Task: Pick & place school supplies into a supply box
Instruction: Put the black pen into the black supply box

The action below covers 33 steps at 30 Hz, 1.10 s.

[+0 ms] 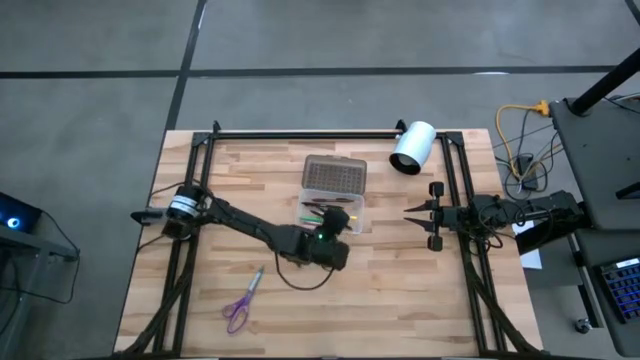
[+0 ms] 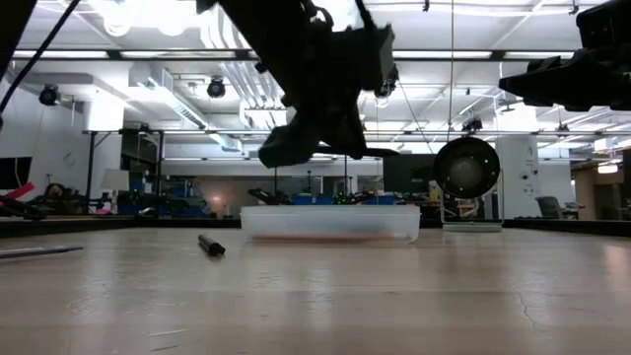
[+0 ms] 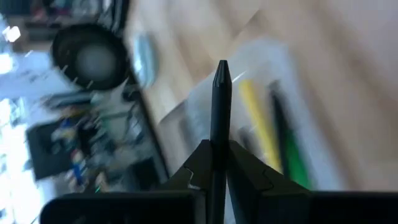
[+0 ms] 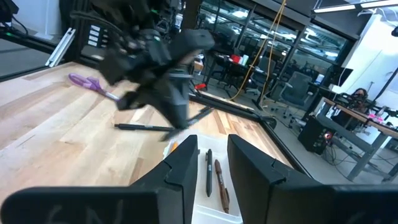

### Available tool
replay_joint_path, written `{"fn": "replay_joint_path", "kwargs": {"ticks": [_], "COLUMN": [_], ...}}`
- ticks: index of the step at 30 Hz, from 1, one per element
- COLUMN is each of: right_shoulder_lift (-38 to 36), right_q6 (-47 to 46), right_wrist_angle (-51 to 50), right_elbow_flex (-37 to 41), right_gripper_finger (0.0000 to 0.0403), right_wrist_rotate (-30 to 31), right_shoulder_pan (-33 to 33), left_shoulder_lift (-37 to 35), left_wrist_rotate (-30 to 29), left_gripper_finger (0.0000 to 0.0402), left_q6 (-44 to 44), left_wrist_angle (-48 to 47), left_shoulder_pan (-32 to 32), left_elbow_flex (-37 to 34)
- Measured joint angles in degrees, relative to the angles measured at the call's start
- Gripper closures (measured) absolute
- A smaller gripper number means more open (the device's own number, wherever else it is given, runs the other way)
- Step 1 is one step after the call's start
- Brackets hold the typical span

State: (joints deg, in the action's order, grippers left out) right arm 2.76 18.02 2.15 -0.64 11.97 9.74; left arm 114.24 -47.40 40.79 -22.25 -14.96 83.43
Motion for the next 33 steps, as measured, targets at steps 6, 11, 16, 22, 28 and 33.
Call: {"fn": "replay_joint_path", "kwargs": {"ticks": [6, 11, 16, 22, 28, 33], "right_shoulder_lift": [0.0, 0.0, 0.0, 0.0, 0.0, 0.0], "right_q6": [0.0, 0.0, 0.0, 0.0, 0.0, 0.0], "right_wrist_angle": [0.0, 0.0, 0.0, 0.0, 0.0, 0.0], "right_elbow_flex": [0.0, 0.0, 0.0, 0.0, 0.0, 0.0], "right_gripper_finger": [0.0323, 0.0331, 0.0335, 0.0328, 0.0321, 0.0324], "right_wrist_rotate": [0.0, 0.0, 0.0, 0.0, 0.0, 0.0], "right_shoulder_pan": [0.0, 0.0, 0.0, 0.0, 0.0, 0.0], "left_shoulder_lift": [0.0, 0.0, 0.0, 0.0, 0.0, 0.0], "left_wrist_rotate": [-2.7, -4.3, -8.8, -8.7, -8.4, -8.3], "left_gripper_finger": [0.0388, 0.0388, 0.0387, 0.0387, 0.0387, 0.0387], "left_q6": [0.1, 1.3, 5.3, 5.4, 5.4, 5.4], "left_wrist_angle": [4.4, 11.9, 19.7, 24.1, 25.2, 25.1], "left_shoulder_pan": [2.0, 2.8, 3.7, 5.5, 5.9, 5.9], "left_elbow_flex": [-2.7, -5.8, -8.9, -10.8, -11.0, -11.1]}}
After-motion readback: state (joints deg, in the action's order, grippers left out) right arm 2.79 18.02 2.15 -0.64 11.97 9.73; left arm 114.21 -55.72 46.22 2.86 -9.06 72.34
